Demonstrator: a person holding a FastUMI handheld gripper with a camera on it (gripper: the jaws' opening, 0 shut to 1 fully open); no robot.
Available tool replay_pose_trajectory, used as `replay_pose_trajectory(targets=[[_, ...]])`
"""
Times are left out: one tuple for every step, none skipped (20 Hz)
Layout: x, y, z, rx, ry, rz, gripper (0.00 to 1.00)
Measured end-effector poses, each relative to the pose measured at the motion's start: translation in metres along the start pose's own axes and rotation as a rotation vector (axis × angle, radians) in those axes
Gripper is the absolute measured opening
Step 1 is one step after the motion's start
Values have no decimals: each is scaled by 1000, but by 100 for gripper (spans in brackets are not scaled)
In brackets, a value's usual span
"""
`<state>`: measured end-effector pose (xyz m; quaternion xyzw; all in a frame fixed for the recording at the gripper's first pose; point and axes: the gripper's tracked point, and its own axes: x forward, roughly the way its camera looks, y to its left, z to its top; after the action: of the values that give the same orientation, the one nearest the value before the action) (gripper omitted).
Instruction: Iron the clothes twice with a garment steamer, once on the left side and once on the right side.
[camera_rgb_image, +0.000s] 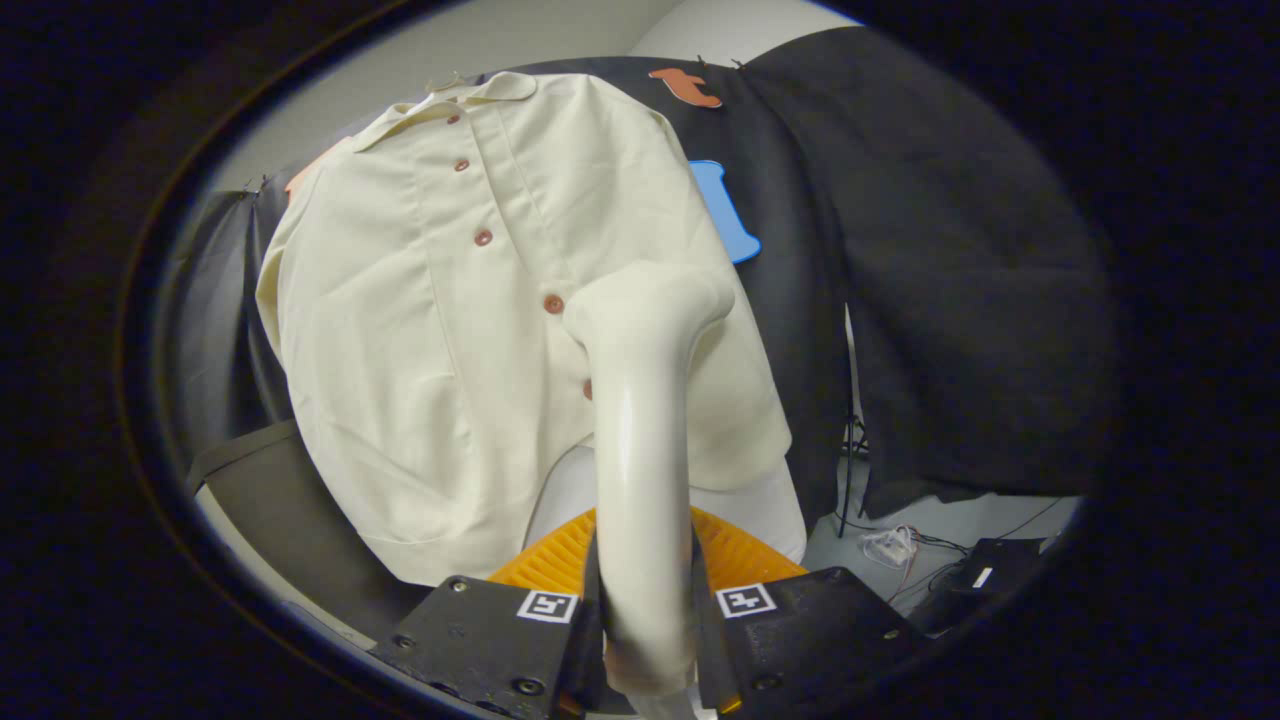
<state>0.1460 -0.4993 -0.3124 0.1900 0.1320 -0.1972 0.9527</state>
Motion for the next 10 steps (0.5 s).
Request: replay_pose_trajectory(targets=[[-2, -1, -6, 6, 10, -2, 36], [-3, -2, -10, 4, 18, -4, 36], [-6, -4, -16, 2, 26, -9, 36], [-10, -6, -19, 4, 31, -15, 36], [-14, -6, -23, 12, 35, -16, 36], [-17, -5, -25, 23, 35, -12, 36], [-20, -3, -28, 28, 38, -8, 36], [-23, -1, -30, 23, 42, -7, 36], [-27, 0, -33, 18, 46, -10, 36], [-32, 0, -33, 20, 44, -13, 36]])
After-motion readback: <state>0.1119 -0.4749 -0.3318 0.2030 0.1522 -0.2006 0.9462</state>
